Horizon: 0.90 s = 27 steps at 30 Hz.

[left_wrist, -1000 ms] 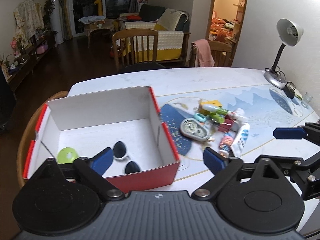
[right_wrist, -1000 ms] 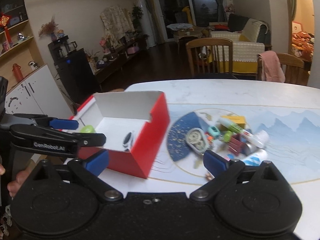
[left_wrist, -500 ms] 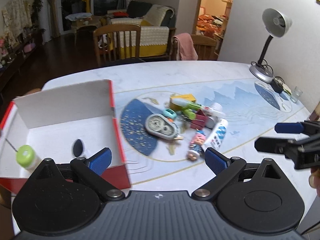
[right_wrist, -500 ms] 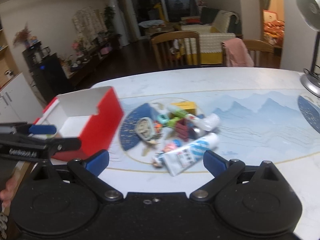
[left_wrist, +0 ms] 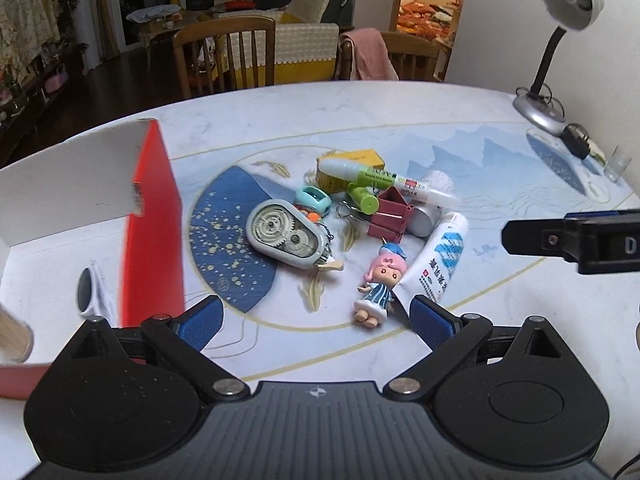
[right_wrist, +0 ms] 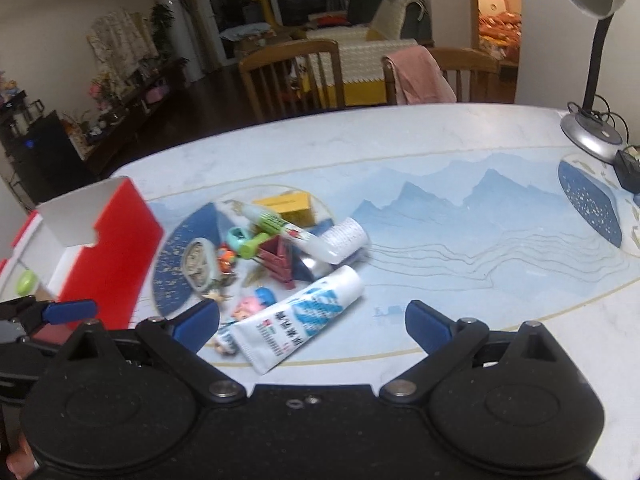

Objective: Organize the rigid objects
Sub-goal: 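Move both tools back toward the cluster of items on the mat, then grasp the white-blue lotion tube with the right tool while the left tool grasps the pink-haired doll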

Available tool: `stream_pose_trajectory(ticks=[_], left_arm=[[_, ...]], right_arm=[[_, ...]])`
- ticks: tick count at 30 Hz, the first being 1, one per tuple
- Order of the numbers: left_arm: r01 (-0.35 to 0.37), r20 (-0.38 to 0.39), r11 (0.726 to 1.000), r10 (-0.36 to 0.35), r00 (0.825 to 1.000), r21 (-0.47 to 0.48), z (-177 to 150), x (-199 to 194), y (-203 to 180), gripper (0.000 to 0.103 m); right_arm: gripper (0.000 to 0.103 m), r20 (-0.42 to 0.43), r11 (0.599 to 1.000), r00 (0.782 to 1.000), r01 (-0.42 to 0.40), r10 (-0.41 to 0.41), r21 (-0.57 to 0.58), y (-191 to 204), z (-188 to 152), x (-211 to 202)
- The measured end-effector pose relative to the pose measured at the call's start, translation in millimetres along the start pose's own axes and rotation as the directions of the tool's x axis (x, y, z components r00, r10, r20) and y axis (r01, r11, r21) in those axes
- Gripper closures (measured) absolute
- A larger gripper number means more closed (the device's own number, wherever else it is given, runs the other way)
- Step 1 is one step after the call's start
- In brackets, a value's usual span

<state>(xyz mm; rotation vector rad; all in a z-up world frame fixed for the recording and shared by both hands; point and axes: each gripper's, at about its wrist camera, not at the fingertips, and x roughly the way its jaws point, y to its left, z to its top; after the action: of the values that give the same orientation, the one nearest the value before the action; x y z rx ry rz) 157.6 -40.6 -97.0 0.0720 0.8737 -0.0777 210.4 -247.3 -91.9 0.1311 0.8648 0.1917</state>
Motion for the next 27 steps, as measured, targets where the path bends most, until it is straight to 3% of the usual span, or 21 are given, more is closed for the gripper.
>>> stream_pose_trajectory(ticks=[3, 13, 27], left_arm=[[-0.042, 0.014, 0.998, 0.042, 0.999, 0.052, 0.6, 10.2, -10.9, 0.002], [-0.025, -0.022, 0.998, 0.026, 0.999, 0.066, -1.8, 36.7, -22.2, 0.002], [0.002, -0.044, 0.999, 0.0, 0.999, 0.05, 1.2, 56.0, -17.9, 0.002]], right_arm=[[0.006, -0.027, 1.0, 0.999, 0.023, -0.023, 0.0, -4.1, 2.0, 17.8], [0.012, -0.116, 0.996, 0.99, 0.086, -0.081, 0.037, -4.8, 15.0, 76.7], [0.024, -0.198, 0.986, 0.968, 0.164, -0.154, 0.033, 5.1, 17.9, 112.9]])
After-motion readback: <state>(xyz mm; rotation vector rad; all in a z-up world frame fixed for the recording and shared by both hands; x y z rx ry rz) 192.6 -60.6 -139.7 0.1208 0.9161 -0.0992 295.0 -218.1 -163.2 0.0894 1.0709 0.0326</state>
